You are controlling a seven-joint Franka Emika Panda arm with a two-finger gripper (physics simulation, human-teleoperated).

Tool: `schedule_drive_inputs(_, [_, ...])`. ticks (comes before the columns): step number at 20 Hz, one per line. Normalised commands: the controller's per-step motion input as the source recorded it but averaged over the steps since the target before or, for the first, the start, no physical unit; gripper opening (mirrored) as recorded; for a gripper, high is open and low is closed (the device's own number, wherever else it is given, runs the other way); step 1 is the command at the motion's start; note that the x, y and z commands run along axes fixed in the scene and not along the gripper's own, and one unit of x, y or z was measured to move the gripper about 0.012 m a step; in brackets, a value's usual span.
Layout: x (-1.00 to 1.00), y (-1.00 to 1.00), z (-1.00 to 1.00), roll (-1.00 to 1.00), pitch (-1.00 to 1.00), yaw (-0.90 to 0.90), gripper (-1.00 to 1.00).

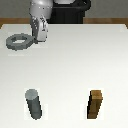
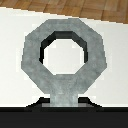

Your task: Put the loop with the handle onto the peg.

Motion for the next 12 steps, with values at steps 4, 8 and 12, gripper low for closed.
schedule_drive_inputs(4, [0.00, 0.00, 0.00, 0.00, 0.00, 0.98, -1.00])
schedule_drive_inputs(8, [0.00, 0.00, 0.00, 0.00, 0.00, 0.90, -1.00])
schedule_drive_inputs(12, [0.25, 0.00, 0.00, 0.00, 0.00, 0.00, -1.00])
